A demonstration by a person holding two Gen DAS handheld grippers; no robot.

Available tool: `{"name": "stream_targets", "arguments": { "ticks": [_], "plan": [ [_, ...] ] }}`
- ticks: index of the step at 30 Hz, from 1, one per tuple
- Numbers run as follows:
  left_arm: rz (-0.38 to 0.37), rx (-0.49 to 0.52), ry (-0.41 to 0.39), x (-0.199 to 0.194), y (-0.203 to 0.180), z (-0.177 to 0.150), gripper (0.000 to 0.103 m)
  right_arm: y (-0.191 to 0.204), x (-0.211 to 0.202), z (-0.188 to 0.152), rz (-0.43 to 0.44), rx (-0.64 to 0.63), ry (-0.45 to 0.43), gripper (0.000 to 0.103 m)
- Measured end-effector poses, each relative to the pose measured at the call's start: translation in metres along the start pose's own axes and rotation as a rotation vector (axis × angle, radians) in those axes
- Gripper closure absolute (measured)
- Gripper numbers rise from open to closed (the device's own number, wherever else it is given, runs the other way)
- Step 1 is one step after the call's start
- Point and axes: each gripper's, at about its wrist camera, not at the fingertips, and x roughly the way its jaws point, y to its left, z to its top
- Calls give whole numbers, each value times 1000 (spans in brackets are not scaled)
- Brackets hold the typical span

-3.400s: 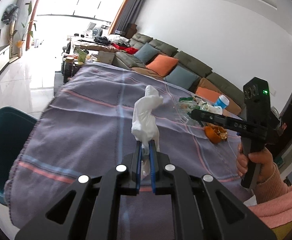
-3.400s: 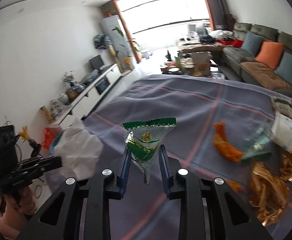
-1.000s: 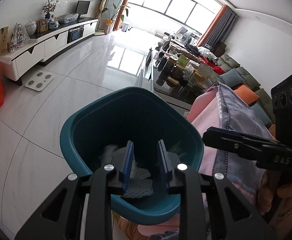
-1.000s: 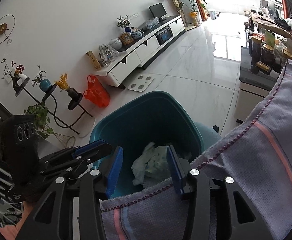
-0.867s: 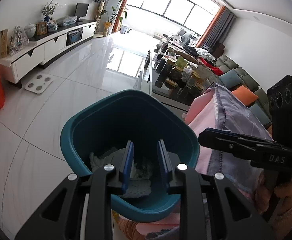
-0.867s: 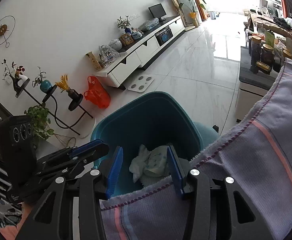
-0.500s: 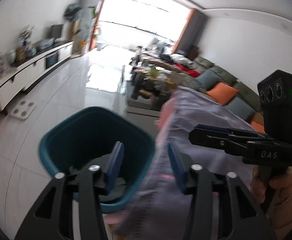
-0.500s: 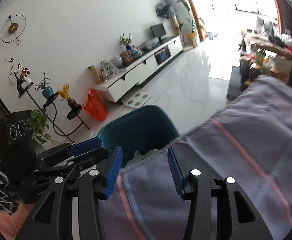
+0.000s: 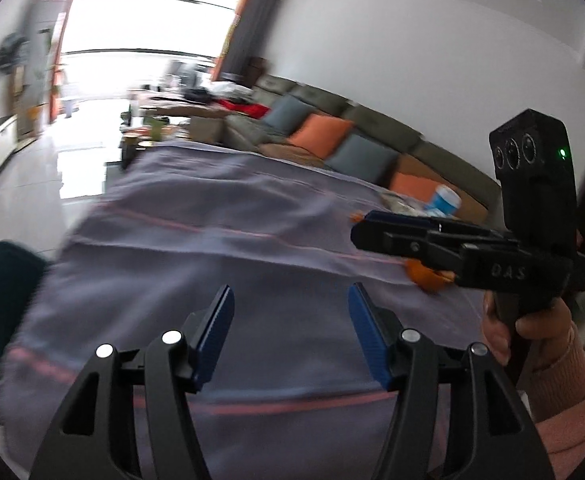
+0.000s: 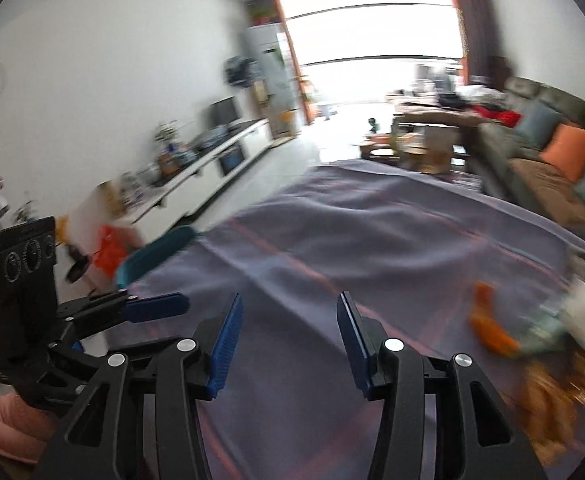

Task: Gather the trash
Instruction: 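Move both open grippers back over the trash on the blanket, then grasp a gold foil wrapper with the left gripper while the right gripper grasps another gold wrapper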

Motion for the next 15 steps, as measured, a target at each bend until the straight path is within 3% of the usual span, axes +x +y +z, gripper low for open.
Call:
{"name": "stream_targets", "arguments": {
  "ticks": [6, 15],
  "plan": [
    [-117, 72, 75, 46, -52, 4, 43, -56, -44, -16, -145, 113, -67, 54],
    [-201, 158, 140, 102, -110, 15, 43, -133, -84, -45, -321, 268, -123, 53]
  ]
}}
